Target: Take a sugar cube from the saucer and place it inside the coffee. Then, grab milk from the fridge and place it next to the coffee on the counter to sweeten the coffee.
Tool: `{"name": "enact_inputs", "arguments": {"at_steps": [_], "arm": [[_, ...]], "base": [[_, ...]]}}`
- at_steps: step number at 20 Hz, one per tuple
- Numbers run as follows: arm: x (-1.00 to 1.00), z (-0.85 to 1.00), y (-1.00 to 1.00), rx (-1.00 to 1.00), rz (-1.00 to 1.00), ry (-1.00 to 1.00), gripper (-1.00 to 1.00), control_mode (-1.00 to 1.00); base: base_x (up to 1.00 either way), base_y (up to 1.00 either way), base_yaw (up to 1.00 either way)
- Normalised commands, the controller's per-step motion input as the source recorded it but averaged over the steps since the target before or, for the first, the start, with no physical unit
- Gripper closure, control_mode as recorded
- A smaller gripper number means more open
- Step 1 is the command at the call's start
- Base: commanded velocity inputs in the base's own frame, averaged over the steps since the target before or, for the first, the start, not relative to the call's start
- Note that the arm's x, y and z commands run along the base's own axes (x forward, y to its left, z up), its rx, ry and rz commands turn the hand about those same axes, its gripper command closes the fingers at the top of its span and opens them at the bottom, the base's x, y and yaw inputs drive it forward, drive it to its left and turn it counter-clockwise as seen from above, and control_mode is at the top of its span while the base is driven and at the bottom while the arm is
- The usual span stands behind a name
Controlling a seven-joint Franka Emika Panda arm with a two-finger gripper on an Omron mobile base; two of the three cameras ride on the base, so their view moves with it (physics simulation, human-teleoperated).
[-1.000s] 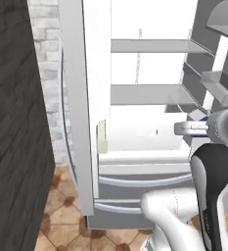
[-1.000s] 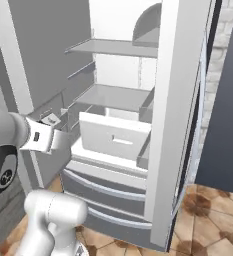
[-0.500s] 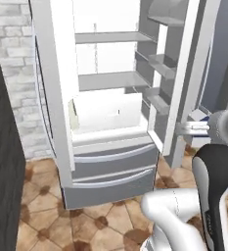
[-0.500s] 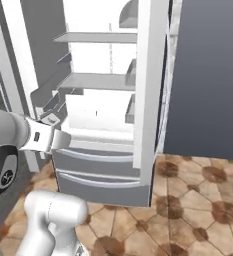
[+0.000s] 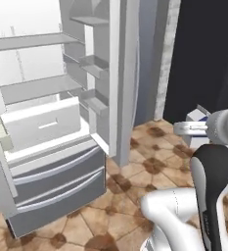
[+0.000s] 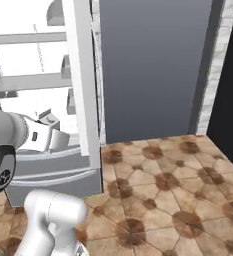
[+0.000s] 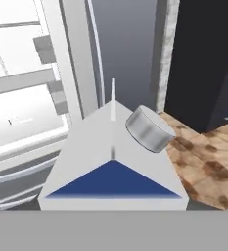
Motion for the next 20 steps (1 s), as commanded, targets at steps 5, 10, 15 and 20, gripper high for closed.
{"name": "enact_inputs", "arguments": {"at_steps": [5,10,15,20], "arm": [[0.0,0.0,0.0,0.0,0.0,0.0,1.0,1.0],[0.0,0.0,0.0,0.0,0.0,0.0,1.0,1.0],[0.0,0.0,0.0,0.0,0.0,0.0,1.0,1.0],[0.0,0.0,0.0,0.0,0.0,0.0,1.0,1.0]], "base": [[0.23,-0.93,-0.52],[0.46,-0.97,-0.51],[0.82,-0.84,-0.43],[1.0,-0.65,-0.37]]}}
